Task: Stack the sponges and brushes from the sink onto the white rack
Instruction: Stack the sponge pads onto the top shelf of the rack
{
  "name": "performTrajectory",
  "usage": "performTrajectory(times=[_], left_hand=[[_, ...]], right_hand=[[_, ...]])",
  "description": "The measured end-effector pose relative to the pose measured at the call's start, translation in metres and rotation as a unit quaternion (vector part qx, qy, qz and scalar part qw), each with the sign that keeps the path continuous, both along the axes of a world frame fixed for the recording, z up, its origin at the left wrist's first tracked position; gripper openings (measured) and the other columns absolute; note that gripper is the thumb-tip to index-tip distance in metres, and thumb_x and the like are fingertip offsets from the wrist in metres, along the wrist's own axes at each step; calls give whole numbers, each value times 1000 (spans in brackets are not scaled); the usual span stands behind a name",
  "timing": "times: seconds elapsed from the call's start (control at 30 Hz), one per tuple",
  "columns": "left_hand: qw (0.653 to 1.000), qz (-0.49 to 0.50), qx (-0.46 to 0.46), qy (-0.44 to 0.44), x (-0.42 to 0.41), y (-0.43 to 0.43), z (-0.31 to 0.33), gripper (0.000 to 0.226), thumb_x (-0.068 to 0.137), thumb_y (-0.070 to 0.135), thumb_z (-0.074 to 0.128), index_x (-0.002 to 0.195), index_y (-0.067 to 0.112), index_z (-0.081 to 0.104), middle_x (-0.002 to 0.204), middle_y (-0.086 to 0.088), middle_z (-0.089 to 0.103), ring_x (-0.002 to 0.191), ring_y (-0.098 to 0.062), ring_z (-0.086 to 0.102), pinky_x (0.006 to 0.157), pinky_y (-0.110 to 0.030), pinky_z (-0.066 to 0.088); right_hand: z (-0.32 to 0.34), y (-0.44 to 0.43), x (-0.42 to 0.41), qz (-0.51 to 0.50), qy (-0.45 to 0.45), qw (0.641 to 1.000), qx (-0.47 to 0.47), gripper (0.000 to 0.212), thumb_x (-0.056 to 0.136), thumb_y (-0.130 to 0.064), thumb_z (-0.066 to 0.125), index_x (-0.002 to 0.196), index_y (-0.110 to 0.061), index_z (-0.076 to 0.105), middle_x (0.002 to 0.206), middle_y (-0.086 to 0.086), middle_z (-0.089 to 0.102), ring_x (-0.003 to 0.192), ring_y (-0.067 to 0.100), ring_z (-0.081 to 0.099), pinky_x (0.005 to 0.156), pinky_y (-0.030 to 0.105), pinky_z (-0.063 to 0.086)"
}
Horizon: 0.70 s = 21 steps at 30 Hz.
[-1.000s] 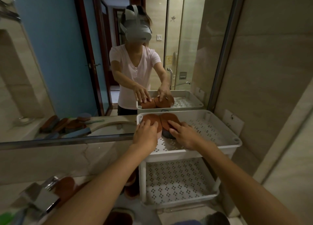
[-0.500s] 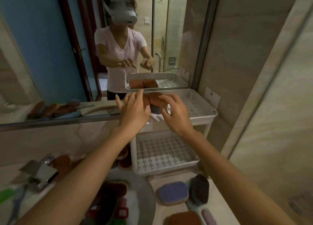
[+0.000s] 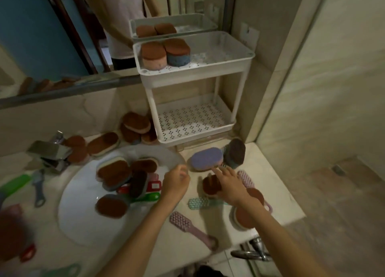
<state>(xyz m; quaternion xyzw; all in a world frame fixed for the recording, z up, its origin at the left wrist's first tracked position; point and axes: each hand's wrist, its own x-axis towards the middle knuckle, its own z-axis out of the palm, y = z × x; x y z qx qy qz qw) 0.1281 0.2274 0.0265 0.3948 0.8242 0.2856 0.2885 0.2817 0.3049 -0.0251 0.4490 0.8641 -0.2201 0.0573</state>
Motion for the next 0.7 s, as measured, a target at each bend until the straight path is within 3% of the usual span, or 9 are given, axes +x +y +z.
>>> performTrajectory(times=[0.1,0.23,0.37,0.47,0.53,0.63,0.7], left_hand=[[998,-29,-53,-19,5,-11,-18,32,90,8,45,120,6,57,125,-15,61,115,-29,56,89,-28,43],[995,-41,-81,-32,2,-16,-29,33,90,11,49,121,6,57,124,-14,61,115,-30,56,93,-30,44],[993,-6,-58,-99,3,-14,-28,31,90,19,53,118,5,55,119,-15,63,107,-31,61,94,-39,49],[975,39,-45,-212,7,-10,-23,47,90,35,55,130,12,45,114,-7,60,102,-25,61,95,-39,50],[965,53,-26,-255,10,-6,-23,47,88,37,59,127,14,46,118,-8,60,106,-26,61,97,-44,49],[961,79,4,-266,13,-1,-22,40,88,23,61,123,9,48,124,-14,59,110,-31,59,98,-47,49],[959,100,23,-266,16,5,-22,38,88,16,60,122,6,46,122,-16,58,110,-33,59,96,-48,49]], right_hand=[[-15,0,4,3,-87,996,-5,67,93,-21,49,149,-24,12,158,7,6,147,30,-1,117,52,9],[-13,2,1,0,-113,993,26,65,92,-15,48,148,-17,15,153,13,20,145,32,9,116,52,11],[-3,-6,-6,-51,4,996,73,75,82,-29,63,143,-9,23,134,17,39,125,36,38,105,43,30],[4,-24,-13,-106,174,978,48,65,73,-15,69,128,2,38,116,20,49,104,37,49,82,41,41],[8,-38,-15,-92,215,971,37,56,71,-11,70,117,4,42,107,21,50,96,36,51,75,40,40],[10,-50,-9,-83,238,968,16,56,73,-18,70,117,0,41,106,16,52,96,32,52,74,34,40],[11,-52,1,-97,251,963,-8,61,75,-27,66,124,-2,40,115,13,53,106,29,53,82,31,42]])
